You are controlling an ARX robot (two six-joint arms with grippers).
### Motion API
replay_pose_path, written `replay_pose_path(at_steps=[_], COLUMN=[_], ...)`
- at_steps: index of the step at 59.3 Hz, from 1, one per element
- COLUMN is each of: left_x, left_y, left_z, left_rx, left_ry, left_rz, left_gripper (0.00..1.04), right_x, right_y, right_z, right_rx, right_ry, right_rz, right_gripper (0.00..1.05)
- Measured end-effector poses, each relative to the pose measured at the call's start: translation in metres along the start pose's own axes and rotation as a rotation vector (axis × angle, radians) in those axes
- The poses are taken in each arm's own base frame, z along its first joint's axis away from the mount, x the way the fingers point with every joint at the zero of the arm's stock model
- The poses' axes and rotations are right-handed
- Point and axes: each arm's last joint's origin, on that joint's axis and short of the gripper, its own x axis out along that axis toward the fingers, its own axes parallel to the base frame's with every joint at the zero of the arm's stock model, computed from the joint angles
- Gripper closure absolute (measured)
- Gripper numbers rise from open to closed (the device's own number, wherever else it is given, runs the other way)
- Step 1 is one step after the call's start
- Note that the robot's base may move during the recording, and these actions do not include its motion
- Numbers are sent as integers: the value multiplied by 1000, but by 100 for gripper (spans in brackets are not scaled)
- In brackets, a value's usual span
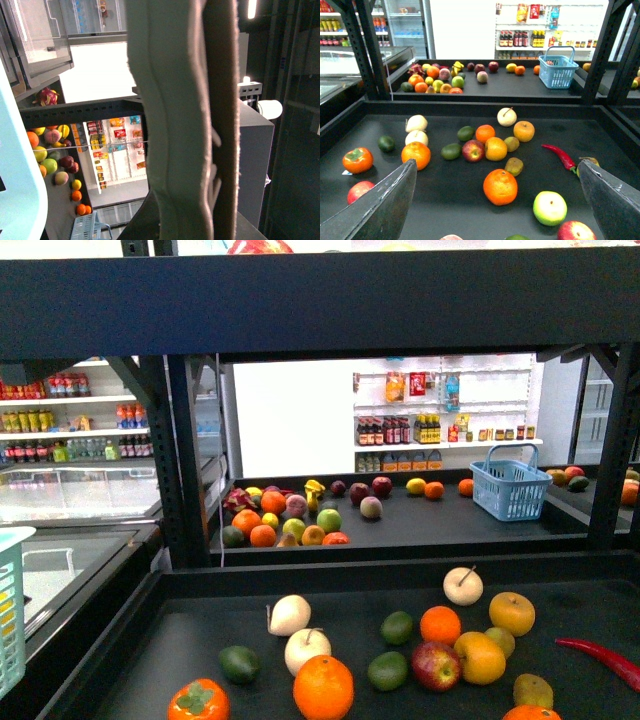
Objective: Pick lemon from shelf
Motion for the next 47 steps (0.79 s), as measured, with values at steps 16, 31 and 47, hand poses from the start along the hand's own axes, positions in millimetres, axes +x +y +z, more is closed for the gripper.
replay_pose_path(at_steps=[16, 31, 47], left_x=[0, 0, -11], left_y=[-2, -3, -22], left_z=[0, 0, 12], left_rx=[4, 5, 74], left_ry=[-2, -1, -17], left_rz=[-14, -17, 100], left_gripper=[64, 16, 8], right_x=[0, 0, 0], right_y=[0, 0, 0], right_z=[0, 0, 0], right_rx=[0, 0, 0], right_ry=[0, 0, 0], right_rz=[0, 0, 0], right_gripper=[7, 7, 7])
